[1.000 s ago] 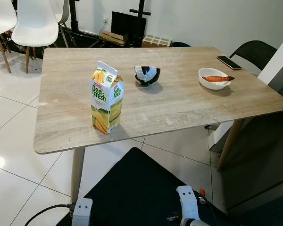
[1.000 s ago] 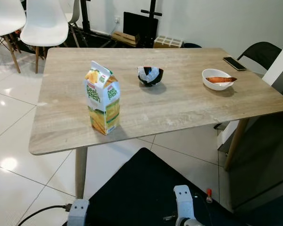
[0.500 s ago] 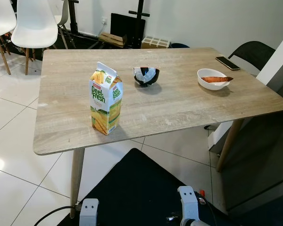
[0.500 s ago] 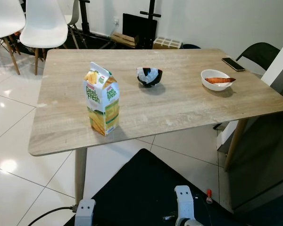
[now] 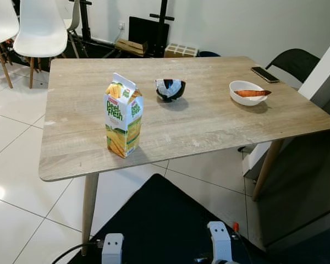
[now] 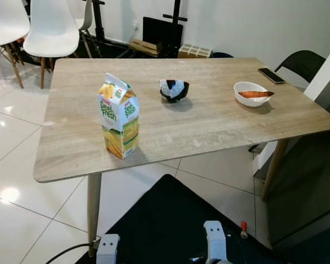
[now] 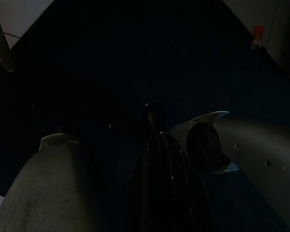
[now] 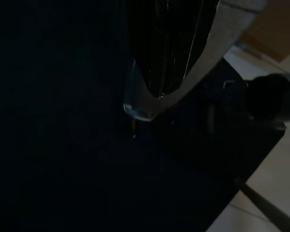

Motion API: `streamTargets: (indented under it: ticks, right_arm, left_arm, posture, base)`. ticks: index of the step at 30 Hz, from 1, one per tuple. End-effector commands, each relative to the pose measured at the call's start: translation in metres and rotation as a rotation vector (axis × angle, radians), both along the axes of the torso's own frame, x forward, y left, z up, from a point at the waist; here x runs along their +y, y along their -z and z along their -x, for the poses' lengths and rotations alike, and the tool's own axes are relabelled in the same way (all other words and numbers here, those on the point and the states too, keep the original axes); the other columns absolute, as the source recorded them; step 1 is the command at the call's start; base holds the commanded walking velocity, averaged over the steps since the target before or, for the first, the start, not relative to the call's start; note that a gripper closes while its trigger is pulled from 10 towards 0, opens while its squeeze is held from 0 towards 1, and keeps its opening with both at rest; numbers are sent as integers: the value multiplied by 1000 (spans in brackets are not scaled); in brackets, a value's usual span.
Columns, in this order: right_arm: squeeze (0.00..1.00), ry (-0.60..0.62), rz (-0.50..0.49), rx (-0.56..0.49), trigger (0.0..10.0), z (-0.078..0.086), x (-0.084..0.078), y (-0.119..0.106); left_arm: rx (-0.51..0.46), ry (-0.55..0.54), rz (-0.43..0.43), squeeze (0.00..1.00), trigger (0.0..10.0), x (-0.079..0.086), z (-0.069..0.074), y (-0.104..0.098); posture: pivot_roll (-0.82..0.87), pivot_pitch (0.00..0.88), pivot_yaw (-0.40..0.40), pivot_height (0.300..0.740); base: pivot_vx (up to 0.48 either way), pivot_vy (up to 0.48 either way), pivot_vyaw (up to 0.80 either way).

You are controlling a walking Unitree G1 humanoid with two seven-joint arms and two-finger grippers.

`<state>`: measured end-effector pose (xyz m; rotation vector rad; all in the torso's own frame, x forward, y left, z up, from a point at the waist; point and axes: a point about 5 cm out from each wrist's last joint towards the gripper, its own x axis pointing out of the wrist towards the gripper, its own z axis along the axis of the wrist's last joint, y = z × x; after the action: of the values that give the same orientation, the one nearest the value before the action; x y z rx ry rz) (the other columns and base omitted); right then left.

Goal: Restocking fridge

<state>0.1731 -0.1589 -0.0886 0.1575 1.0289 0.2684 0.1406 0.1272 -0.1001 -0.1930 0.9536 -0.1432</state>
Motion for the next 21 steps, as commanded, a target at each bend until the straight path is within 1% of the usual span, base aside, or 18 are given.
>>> streamTargets:
  ticks: [1,13,21]
  right_arm:
    - [0,-2,11,28,0,6,-4,3]
    - [0,1,-1,28,0,5,-3,2]
    - [0,-9,9,31,0,5,-3,2]
  left_arm:
    - [74,-3,9,0,0,0,17,7]
    - [70,-2,15,0,0,1,15,6]
    - [69,-4,15,0,0,4,14,6]
  posture:
    - [49,41,-115,740]
    - [47,39,-114,740]
    - [47,38,-113,740]
  base:
    - [0,0,0]
    - [0,0,0]
    - [0,0,0]
